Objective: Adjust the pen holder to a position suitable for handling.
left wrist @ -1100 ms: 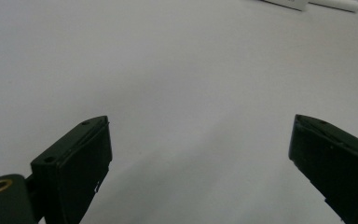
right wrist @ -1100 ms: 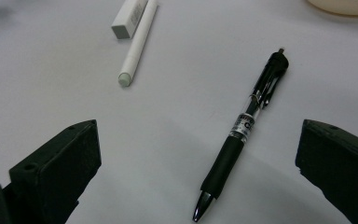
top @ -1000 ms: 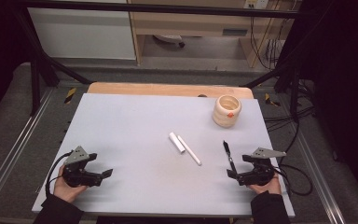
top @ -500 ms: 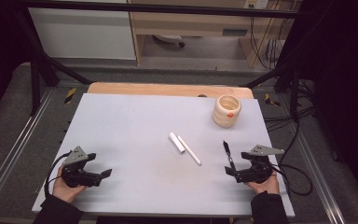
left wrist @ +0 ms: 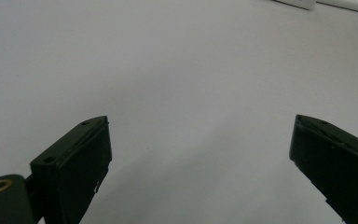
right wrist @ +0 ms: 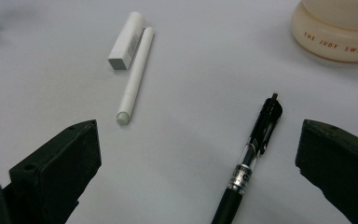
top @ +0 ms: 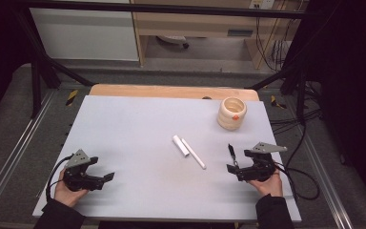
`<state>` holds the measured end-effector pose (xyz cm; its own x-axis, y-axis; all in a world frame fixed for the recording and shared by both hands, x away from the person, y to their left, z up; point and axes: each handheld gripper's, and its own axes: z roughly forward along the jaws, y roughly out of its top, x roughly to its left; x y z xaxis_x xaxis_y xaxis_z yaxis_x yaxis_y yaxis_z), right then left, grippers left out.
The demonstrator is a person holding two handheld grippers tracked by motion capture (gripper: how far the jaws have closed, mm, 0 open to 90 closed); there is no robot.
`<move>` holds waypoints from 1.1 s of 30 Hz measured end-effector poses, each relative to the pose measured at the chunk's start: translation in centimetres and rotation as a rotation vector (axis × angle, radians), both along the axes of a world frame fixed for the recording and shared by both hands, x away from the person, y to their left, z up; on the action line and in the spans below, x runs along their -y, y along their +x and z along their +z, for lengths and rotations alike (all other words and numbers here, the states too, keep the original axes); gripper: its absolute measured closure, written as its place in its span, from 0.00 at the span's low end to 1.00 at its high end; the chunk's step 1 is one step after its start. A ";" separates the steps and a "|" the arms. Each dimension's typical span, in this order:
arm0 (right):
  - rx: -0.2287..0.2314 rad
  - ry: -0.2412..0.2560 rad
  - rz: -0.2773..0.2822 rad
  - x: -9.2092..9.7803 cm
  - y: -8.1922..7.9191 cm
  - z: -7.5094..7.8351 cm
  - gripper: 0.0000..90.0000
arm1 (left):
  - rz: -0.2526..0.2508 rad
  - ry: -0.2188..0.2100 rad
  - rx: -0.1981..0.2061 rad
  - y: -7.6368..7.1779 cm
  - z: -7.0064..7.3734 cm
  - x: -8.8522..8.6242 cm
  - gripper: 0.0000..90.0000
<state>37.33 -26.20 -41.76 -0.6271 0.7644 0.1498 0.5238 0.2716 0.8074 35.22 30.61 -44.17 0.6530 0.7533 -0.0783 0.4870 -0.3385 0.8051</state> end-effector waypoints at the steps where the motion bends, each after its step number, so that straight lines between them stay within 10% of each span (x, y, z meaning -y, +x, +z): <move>1: -0.003 -0.004 0.000 -0.1 0.2 0.2 0.01 | 0.001 0.001 0.000 0.0 0.0 0.0 0.06; 33: 0.105 -0.075 -0.054 -2.3 9.2 4.6 0.13 | 0.013 0.003 -0.005 0.1 -0.1 -0.1 0.07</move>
<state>46.50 -23.87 -37.21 -0.5937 0.8042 0.0273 0.4535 0.3064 0.8369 35.36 30.75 -44.26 0.6430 0.7617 -0.0791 0.4956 -0.3351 0.8013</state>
